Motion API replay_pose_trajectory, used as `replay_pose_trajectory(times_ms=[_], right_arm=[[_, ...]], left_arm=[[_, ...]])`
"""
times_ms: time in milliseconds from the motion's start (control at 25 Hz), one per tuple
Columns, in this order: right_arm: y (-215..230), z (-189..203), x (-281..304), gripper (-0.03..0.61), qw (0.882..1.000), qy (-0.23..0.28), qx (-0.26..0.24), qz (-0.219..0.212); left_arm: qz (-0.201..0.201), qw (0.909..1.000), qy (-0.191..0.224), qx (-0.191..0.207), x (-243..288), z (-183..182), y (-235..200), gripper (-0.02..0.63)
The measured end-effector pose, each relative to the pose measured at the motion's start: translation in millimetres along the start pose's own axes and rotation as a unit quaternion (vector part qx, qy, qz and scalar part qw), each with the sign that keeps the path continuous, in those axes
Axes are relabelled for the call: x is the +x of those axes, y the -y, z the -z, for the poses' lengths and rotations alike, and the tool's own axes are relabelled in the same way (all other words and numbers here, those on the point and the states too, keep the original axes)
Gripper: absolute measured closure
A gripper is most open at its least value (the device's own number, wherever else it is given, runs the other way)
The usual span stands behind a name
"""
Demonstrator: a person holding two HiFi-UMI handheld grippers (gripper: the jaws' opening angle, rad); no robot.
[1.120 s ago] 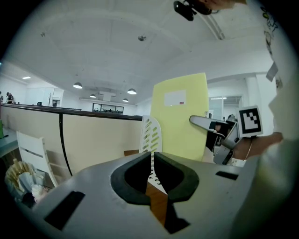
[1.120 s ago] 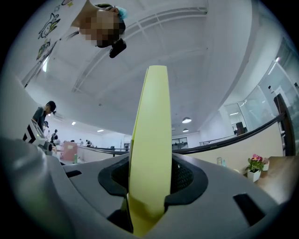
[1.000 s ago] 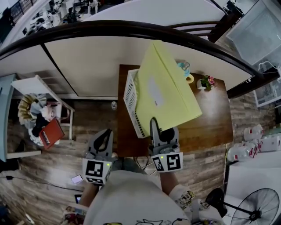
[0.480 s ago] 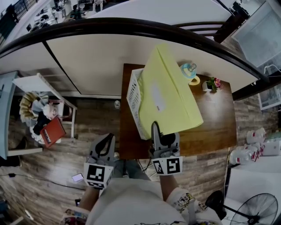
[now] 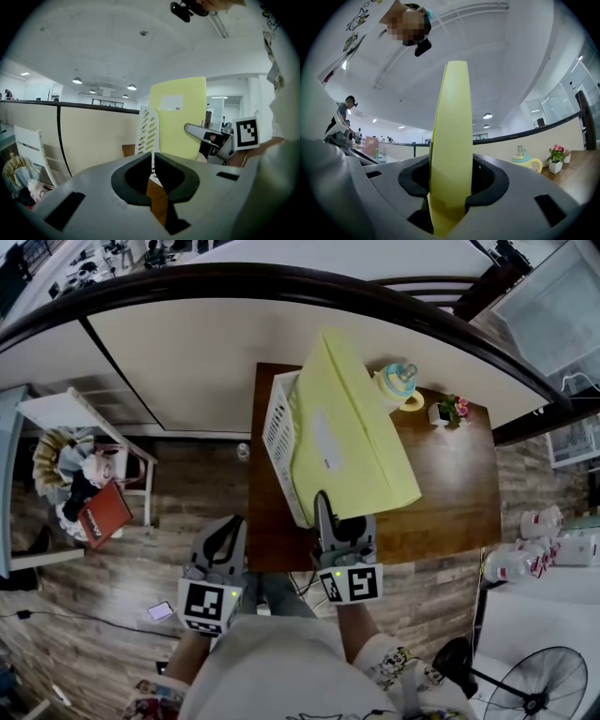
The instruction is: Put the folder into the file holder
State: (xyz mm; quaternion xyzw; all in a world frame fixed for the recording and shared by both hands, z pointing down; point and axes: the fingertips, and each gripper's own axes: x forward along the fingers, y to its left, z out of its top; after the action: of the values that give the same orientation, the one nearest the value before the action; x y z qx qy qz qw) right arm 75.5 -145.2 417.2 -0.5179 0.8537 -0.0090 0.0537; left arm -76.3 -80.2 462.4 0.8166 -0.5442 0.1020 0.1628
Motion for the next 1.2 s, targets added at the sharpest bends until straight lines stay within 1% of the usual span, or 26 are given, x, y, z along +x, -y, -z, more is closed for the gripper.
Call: replay_pose_trajectory(times_ms=[80,280,440,560,760,1080,1200], right_arm=[[0.4,6.1,-1.0,0.407,1.0,-0.009,-0.001,0.001],[0.5,15.5,-2.4,0.405,1.0,-0.026,-0.002,0.002],[-0.7,28.2,-3.9,0.405,0.999,-0.049,-0.009,-0.004],[-0.3,35.5,-5.0,0.405,0.998,-0.061,-0.011,-0.006],[-2.1,46.6,-6.9,0.403,0.997,-0.08,-0.018,-0.01],[-3.6,67.3,-11.2,0.396,0.992,-0.123,-0.024,-0.019],[-4.9,75.1,-12.5,0.393,0.99,-0.139,-0.027,-0.022]], left_arm=[[0.002,1.0,0.004,0.003,1.3,-0.3,1.3,0.595],[0.001,0.9999,-0.004,-0.01,2.0,2.6,0.9,0.595],[0.003,1.0,0.002,0.0,5.1,4.8,0.6,0.595],[0.005,0.9999,-0.005,-0.013,7.2,6.4,2.2,0.595],[0.009,0.9999,-0.006,-0.013,8.3,9.3,5.0,0.595],[0.01,0.9999,-0.008,-0.01,6.6,13.3,6.4,0.595],[0.01,0.9997,-0.012,-0.018,6.0,15.8,6.8,0.595]])
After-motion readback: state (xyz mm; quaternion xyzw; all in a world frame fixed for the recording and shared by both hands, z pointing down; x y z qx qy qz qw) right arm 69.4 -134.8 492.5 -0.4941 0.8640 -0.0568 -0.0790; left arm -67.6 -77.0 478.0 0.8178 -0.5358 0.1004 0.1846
